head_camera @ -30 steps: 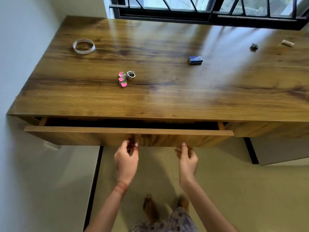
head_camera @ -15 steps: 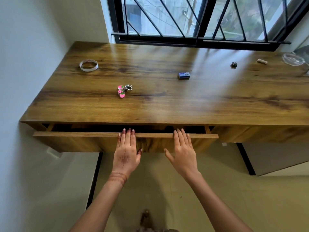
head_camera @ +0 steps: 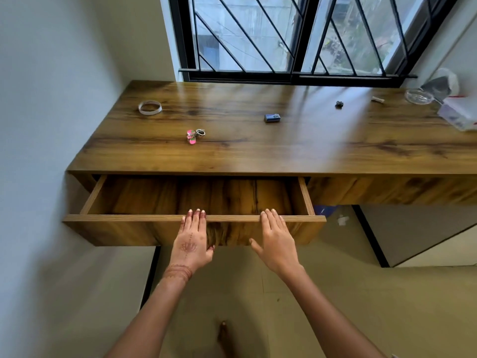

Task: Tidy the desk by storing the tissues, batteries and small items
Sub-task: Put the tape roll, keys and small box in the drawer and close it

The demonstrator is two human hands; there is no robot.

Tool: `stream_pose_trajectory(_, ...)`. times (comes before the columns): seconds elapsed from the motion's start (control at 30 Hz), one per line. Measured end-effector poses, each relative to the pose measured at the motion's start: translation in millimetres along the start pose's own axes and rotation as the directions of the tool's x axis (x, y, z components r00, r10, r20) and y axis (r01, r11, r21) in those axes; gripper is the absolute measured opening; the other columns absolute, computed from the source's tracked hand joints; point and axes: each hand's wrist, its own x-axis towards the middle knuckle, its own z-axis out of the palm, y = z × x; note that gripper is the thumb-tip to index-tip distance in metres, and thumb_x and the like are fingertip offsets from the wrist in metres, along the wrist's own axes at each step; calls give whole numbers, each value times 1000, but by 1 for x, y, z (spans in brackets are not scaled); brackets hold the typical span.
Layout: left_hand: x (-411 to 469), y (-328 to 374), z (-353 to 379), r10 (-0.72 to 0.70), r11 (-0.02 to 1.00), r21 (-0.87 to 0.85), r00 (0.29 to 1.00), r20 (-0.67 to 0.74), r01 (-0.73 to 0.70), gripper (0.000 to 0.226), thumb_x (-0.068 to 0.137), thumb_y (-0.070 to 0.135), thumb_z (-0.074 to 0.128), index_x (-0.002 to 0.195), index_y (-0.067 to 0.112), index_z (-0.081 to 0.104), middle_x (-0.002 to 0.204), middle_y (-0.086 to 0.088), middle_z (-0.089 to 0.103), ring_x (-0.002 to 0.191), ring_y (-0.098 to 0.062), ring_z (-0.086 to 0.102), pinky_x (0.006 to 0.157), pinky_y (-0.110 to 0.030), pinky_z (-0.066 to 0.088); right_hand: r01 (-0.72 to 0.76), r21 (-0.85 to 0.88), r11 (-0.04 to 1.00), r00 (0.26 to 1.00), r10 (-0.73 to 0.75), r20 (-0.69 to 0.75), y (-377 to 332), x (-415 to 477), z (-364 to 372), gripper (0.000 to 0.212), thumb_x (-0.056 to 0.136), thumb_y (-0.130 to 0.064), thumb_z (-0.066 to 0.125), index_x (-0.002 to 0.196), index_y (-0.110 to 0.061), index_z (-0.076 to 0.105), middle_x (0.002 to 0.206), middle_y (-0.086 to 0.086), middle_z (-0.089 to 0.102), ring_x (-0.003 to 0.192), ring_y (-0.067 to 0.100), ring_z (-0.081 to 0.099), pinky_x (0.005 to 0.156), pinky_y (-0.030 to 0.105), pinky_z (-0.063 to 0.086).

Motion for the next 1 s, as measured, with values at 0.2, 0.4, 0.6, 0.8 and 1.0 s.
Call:
stream_pose_trajectory(0.2, -58, 6, 2, 7, 999, -50, 1000, 0, -7, 87, 89, 43, 51, 147, 7, -4, 157, -11, -2, 145, -25, -4, 115, -32, -6, -15, -10, 1000, 1000, 15, -8, -11, -56, -5, 72, 84, -40, 62, 140, -6, 32, 147, 12, 35, 140, 23, 25, 113, 34, 10)
stream_pose_trajectory(0.4, -97, 10, -1, 14, 997, -74, 1000, 8, -13, 86, 89, 42, 51, 147, 7, -2, 157, -11, 1, 145, -25, -2, 110, -30, -9, -14, 15, 1000, 1000, 14, 20, -19, -91, -17, 71, 88, -40, 56, 143, -7, 26, 150, 10, 30, 142, 21, 19, 113, 30, 5)
stream_pose_trajectory(0.6, -113, 12, -7, 6, 997, -72, 1000, 29, -3, 83, 90, 43, 49, 148, 8, 0, 158, -9, 2, 145, -23, 0, 112, -30, -7, -39, 14, 999, 997, 38, 69, -24, -103, -23, 69, 90, -42, 52, 144, -10, 24, 151, 8, 28, 142, 19, 17, 115, 31, 7)
stream_pose_trajectory(0.8, -102, 14, -19, -33, 985, -164, 997, 71, 45, 73, 93, 44, 43, 147, 9, 11, 157, -8, 13, 145, -22, 8, 116, -33, -1, -77, 81, 994, 997, 75, 29, -28, -90, -32, 55, 90, -46, 48, 132, -11, 44, 135, 6, 51, 130, 19, 41, 112, 33, 29)
stream_pose_trajectory(1.0, -65, 11, -32, -62, 971, -230, 998, 31, 68, 71, 93, 49, 39, 148, 13, 10, 157, -6, 8, 145, -22, 3, 116, -37, -4, -88, 177, 980, 996, 89, 2, -27, -51, -36, 57, 91, -47, 45, 137, -12, 38, 141, 4, 44, 134, 16, 35, 115, 31, 22)
